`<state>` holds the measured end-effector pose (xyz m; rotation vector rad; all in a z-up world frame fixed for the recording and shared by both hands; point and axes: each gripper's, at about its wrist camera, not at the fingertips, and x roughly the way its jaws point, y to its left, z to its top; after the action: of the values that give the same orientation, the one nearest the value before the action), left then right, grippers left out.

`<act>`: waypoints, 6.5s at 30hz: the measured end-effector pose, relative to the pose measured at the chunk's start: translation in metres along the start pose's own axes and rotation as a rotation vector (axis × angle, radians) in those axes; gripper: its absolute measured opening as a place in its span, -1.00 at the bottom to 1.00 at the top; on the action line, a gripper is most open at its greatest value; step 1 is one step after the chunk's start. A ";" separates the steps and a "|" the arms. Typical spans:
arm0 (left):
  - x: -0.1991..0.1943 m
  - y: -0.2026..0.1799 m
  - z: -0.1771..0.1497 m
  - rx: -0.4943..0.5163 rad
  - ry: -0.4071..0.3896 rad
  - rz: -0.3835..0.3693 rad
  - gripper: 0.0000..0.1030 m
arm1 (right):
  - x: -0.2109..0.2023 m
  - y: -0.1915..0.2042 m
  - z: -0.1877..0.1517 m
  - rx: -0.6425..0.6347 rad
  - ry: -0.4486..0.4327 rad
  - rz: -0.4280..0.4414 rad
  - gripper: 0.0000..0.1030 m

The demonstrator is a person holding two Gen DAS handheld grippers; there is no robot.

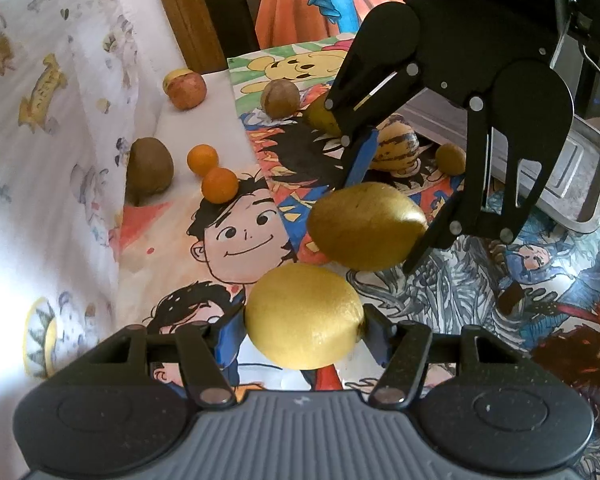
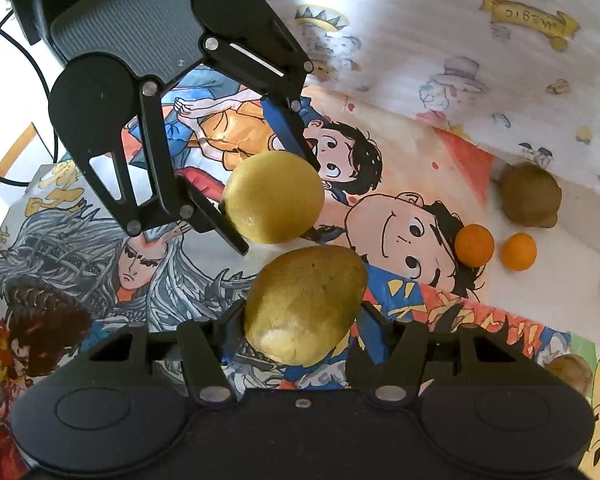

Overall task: Organize fruits
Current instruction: 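Lift the lemon with the left tool while the right tool lifts the oval fruit toward the tray, then lower the lemon into the metal tray and open the left gripper while the right releases its fruit, then withdraw both open tools from the tray back toward the remaining fruits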

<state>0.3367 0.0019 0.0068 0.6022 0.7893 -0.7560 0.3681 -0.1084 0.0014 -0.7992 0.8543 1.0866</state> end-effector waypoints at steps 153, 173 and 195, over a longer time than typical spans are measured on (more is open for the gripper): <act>0.025 -0.096 0.149 -0.605 -0.127 -0.074 0.99 | -0.161 0.110 -0.213 1.207 -0.221 -0.835 0.93; -0.022 -0.096 0.050 -0.438 0.013 -0.069 0.99 | -0.147 0.191 -0.163 1.527 -0.094 -0.595 0.99; -0.035 -0.073 -0.004 -0.423 0.133 0.023 0.99 | -0.117 0.182 -0.112 1.509 0.028 -0.356 0.99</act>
<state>0.2611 -0.0260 0.0179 0.2810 1.0288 -0.5085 0.1460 -0.2051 0.0309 0.3232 1.1873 -0.0631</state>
